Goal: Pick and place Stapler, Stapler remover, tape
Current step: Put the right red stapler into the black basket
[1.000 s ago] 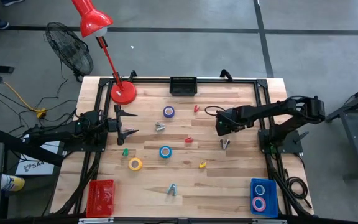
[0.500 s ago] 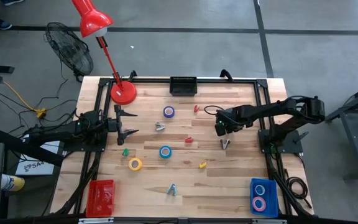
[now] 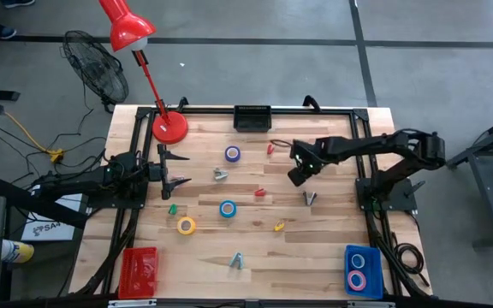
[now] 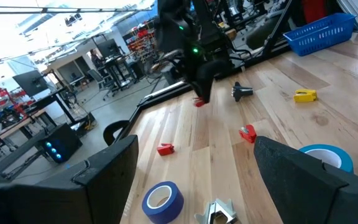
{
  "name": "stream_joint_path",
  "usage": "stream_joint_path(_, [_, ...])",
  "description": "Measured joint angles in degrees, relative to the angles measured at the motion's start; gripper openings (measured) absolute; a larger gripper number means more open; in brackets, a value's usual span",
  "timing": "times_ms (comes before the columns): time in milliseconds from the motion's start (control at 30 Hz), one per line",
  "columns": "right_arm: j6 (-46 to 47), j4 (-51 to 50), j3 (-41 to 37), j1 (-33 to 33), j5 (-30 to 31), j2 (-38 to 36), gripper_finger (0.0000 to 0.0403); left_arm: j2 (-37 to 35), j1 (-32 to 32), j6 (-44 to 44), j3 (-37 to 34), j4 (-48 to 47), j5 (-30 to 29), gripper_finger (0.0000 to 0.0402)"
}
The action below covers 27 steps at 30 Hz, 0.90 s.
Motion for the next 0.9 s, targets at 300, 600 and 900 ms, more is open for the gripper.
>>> stream_joint_path(300, [-19.6, -0.4, 12.8, -6.2, -0.4, 1.2, 0.0057, 0.0, 0.0, 0.0, 0.0, 0.0, 0.0, 0.0316])
stream_joint_path(600, [-19.9, -3.1, 29.4, -13.4, -8.9, 14.5, 0.0057, 0.0, 0.0, 0.0, 0.0, 0.0, 0.0, 0.0316])
stream_joint_path(900, [-26.5, -3.5, 43.2, -16.8, -13.6, 26.0, 0.0057, 0.0, 0.0, 0.0, 0.0, 0.0, 0.0, 0.0316])
